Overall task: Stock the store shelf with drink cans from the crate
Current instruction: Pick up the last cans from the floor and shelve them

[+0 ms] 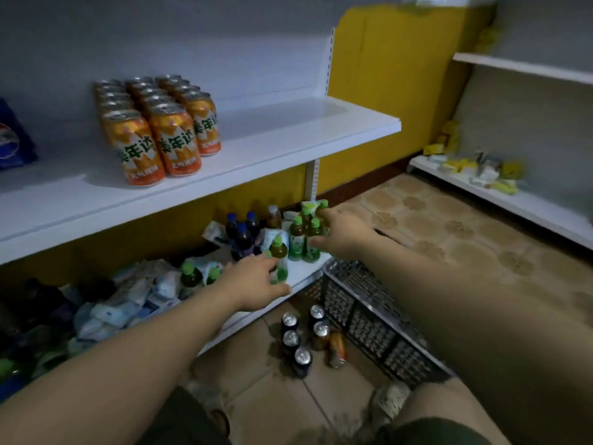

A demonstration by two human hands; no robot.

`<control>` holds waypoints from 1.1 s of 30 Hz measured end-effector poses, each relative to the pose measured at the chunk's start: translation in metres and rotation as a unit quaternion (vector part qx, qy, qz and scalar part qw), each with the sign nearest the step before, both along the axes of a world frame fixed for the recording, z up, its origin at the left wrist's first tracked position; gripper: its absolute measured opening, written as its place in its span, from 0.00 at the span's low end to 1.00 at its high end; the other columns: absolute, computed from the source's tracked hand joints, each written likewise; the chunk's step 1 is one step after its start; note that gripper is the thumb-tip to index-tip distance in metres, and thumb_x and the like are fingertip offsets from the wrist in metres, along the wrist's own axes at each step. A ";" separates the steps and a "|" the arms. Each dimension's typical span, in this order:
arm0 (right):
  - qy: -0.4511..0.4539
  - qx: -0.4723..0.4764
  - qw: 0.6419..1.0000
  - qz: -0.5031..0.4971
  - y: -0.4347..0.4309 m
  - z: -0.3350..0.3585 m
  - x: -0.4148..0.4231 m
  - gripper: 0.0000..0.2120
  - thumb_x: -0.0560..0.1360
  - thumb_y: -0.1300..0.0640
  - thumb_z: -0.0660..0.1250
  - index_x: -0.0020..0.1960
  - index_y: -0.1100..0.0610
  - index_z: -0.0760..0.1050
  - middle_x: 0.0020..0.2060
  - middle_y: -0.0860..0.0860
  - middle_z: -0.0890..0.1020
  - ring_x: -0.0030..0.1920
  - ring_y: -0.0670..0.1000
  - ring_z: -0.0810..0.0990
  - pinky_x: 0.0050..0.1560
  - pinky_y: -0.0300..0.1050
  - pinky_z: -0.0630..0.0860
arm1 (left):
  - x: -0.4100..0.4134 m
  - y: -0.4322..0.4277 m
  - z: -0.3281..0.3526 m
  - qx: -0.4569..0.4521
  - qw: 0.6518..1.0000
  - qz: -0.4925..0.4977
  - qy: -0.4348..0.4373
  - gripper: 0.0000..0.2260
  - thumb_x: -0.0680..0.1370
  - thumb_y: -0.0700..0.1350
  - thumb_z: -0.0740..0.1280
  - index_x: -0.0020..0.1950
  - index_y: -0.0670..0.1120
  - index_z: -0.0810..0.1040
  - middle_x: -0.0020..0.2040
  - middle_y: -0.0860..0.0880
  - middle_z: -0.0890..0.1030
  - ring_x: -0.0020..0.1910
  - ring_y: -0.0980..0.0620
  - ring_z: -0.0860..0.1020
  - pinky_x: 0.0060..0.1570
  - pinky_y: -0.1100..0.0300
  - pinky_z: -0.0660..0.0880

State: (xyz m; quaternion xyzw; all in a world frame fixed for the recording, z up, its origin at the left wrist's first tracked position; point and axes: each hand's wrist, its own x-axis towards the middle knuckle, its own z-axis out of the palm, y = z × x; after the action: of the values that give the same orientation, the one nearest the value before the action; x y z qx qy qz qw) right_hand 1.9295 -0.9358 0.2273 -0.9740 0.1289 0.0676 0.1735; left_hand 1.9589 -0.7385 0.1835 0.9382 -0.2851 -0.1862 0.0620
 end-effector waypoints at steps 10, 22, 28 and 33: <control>0.154 0.042 0.982 -0.101 -0.067 -0.163 -0.012 0.36 0.75 0.39 0.65 0.76 0.54 0.58 0.71 0.56 0.68 0.68 0.57 0.69 0.65 0.50 0.69 | 0.002 -0.073 -0.155 0.001 0.984 -0.070 0.161 0.21 0.70 0.63 0.65 0.55 0.50 0.75 0.58 0.51 0.74 0.60 0.47 0.73 0.57 0.54 0.71; 0.267 0.164 0.938 -0.145 -0.092 -0.390 0.025 0.31 0.74 0.45 0.68 0.73 0.55 0.62 0.68 0.57 0.71 0.66 0.58 0.71 0.63 0.46 0.68 | 0.078 -0.129 -0.336 0.049 0.973 -0.034 0.224 0.24 0.75 0.55 0.66 0.70 0.50 0.69 0.69 0.46 0.71 0.66 0.45 0.70 0.62 0.55 0.69; 0.273 0.123 0.947 -0.118 -0.078 -0.482 0.058 0.36 0.76 0.46 0.66 0.77 0.56 0.54 0.74 0.58 0.60 0.72 0.58 0.63 0.67 0.49 0.64 | 0.097 -0.131 -0.424 0.060 0.974 -0.013 0.219 0.36 0.72 0.56 0.69 0.77 0.51 0.58 0.74 0.45 0.62 0.73 0.43 0.60 0.70 0.49 0.61; 0.275 0.102 0.950 -0.107 -0.064 -0.525 0.074 0.37 0.75 0.54 0.68 0.76 0.54 0.50 0.74 0.58 0.59 0.67 0.61 0.71 0.58 0.52 0.73 | 0.098 -0.116 -0.457 0.057 0.971 -0.008 0.232 0.37 0.72 0.56 0.68 0.77 0.52 0.57 0.77 0.48 0.58 0.75 0.45 0.56 0.72 0.46 0.57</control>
State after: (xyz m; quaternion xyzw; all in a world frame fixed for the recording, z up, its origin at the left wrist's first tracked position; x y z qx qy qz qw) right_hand 2.0037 -0.9995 -0.2981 -0.8751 0.2675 0.3268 0.2363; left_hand 2.0568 -0.8545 -0.2737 0.8691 -0.2595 -0.4150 0.0713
